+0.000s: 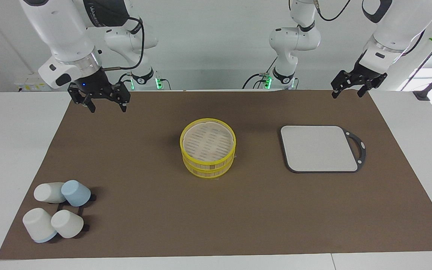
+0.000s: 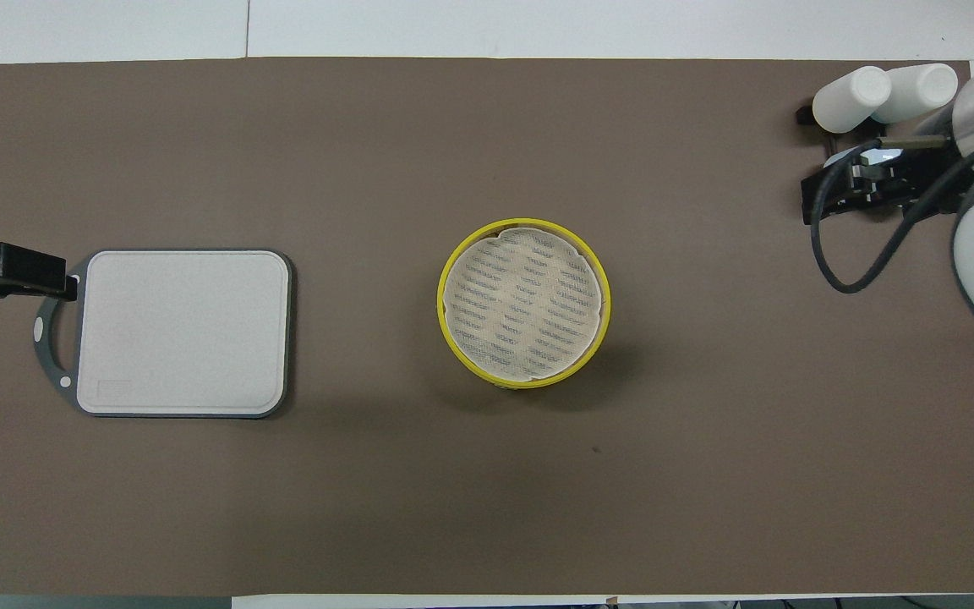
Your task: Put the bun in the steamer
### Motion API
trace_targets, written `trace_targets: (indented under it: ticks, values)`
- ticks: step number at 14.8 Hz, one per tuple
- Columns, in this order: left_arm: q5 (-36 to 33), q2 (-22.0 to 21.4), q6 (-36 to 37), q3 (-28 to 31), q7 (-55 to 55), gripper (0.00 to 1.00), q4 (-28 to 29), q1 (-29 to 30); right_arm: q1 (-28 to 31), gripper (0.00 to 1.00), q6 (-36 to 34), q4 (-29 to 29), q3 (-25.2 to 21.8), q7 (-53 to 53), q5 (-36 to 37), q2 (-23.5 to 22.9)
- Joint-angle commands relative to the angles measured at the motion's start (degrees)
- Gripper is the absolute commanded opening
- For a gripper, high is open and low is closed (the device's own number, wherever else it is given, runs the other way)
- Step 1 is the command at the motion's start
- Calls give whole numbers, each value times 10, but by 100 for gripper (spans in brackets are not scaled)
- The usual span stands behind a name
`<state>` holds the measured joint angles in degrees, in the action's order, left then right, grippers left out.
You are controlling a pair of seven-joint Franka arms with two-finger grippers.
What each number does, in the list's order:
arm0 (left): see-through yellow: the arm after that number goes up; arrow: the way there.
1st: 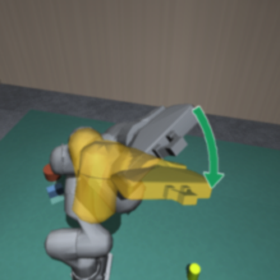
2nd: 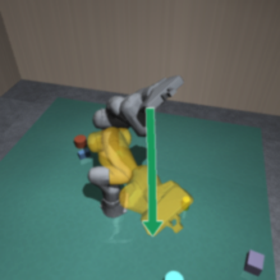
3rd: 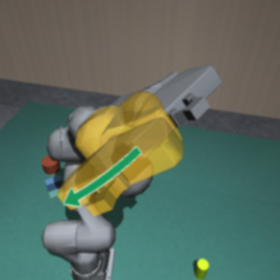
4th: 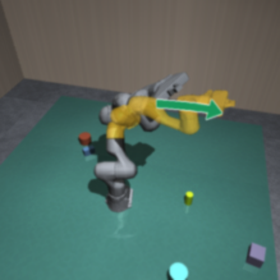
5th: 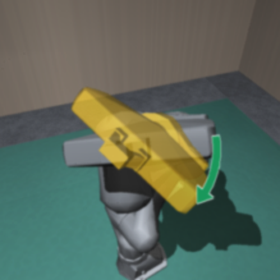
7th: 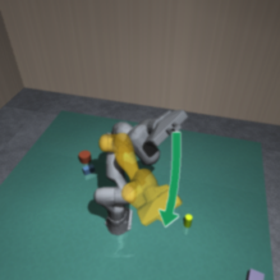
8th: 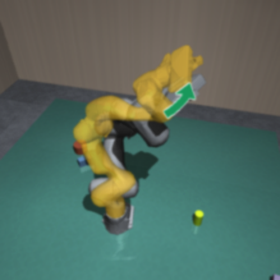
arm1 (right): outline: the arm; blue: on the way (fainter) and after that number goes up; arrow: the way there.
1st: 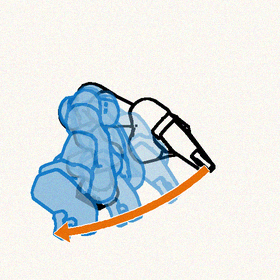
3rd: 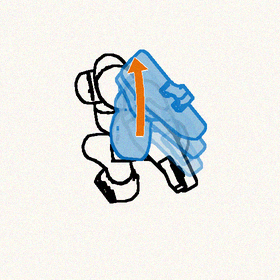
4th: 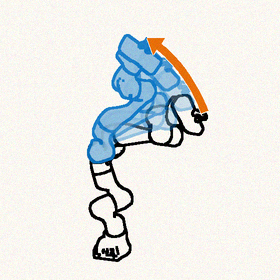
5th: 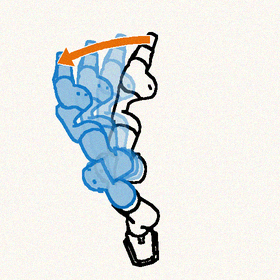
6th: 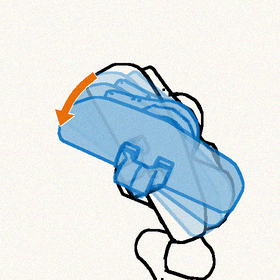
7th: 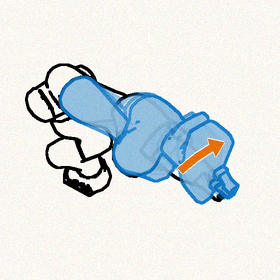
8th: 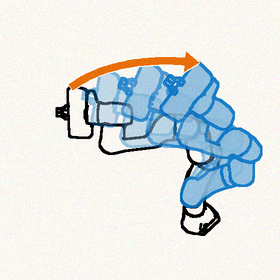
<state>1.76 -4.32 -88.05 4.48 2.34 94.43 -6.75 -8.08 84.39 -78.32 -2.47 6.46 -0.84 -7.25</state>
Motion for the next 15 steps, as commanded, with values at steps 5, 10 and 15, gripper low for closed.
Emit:
trace_targets:
  ticks: [5, 10, 15]
  values:
    - [8, 1, -4, -4, -1, 100, -3, 7, 40, 100, -28, -17, 33, -57, -2, 19]
    - [8, 1, -4, -4, 0, 100, -3, 6, 46, 100, -33, -21, 14, -62, 1, 56]
    - [8, -3, -4, -4, -1, 100, 1, 6, 52, 100, 0, -48, 12, -59, 8, 65]
